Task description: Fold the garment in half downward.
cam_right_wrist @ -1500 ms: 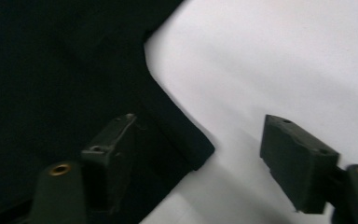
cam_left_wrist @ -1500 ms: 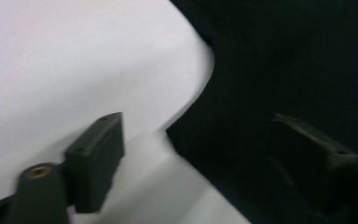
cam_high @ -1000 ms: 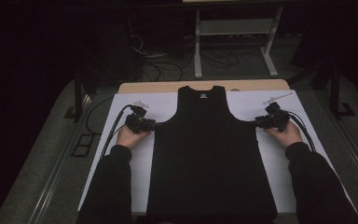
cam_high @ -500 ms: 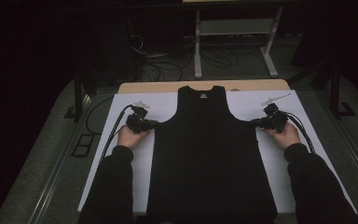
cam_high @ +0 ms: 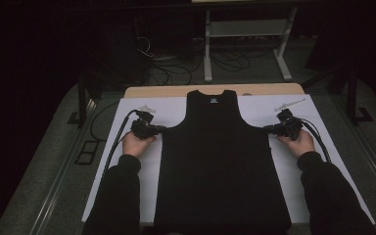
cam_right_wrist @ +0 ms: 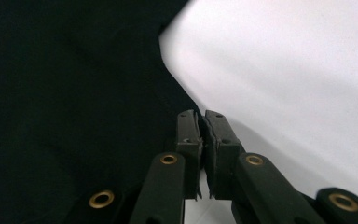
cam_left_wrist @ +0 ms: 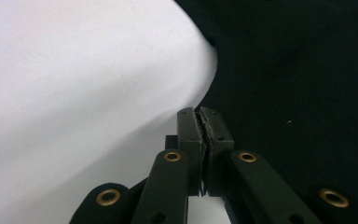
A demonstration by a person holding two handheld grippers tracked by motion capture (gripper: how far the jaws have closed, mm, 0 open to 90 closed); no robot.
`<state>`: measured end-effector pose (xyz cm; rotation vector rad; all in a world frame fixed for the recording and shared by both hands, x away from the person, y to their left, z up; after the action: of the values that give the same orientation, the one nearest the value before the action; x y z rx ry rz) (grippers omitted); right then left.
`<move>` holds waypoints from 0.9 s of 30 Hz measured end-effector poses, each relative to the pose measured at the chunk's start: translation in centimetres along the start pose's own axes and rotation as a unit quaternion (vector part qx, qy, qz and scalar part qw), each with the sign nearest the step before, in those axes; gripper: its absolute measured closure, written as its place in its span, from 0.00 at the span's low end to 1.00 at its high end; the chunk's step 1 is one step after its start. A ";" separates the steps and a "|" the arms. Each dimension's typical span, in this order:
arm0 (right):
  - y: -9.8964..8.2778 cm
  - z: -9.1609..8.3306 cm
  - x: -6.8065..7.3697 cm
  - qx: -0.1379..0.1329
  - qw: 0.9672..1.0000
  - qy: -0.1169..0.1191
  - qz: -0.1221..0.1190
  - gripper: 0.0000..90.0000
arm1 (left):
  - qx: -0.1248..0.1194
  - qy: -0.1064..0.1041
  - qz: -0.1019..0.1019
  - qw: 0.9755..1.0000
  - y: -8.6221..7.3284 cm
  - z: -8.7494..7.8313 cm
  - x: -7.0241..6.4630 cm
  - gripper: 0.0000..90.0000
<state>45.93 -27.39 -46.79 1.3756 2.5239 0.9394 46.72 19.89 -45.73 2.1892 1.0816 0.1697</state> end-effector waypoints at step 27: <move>-0.7 -2.9 3.3 -0.045 0.999 0.010 -0.008 0.93 | -0.057 0.002 -0.004 0.998 -1.6 -3.1 -1.6 0.96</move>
<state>42.44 -26.40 -44.24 1.3248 2.4703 1.0541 43.39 20.98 -44.06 2.0828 1.0561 0.2260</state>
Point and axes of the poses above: each handheld gripper's, and its own axes: z roughly forward along the jaws, y roughly out of its top, x roughly to its left, the point moved 3 cm from there along z, roughly forward along the jaws, and after that the axes turned 5 degrees about x, right-handed, at the moved point
